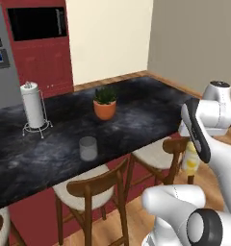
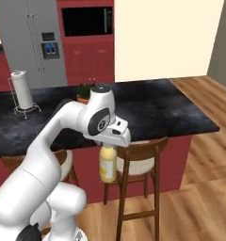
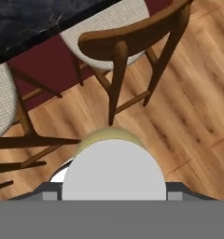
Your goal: There is a wine glass and glass cup on the dining counter. Place the wine bottle next to the wine glass and the juice bottle next to the glass cup.
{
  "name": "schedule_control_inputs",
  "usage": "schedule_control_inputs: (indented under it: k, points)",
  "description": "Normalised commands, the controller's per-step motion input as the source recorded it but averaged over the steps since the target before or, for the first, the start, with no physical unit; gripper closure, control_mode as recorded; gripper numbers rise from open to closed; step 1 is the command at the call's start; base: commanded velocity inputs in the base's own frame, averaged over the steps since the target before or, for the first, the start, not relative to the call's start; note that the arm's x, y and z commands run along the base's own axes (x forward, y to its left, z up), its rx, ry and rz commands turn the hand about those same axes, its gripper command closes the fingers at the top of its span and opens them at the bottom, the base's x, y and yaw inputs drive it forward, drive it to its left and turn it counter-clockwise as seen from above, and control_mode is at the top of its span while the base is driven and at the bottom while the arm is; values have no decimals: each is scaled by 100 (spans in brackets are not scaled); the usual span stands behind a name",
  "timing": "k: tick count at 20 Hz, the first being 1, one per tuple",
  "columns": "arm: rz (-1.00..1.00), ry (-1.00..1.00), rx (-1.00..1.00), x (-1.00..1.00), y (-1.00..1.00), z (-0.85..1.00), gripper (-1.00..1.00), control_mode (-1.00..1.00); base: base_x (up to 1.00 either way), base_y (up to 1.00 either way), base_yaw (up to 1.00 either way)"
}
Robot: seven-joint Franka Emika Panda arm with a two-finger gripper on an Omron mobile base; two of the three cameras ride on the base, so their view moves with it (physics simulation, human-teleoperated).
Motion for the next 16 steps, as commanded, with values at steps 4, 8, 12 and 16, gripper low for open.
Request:
schedule_control_inputs:
  k: [4, 8, 12, 16]
  points:
    - [0, 0, 0, 0, 0, 0, 100, 100, 25, -19, 56]
    - [0, 0, 0, 0, 0, 0, 100, 100, 29, -9, 66]
    - [0, 0, 0, 0, 0, 0, 100, 100, 30, -23, 48]
    - [0, 0, 0, 0, 0, 0, 100, 100, 31, -40, 27]
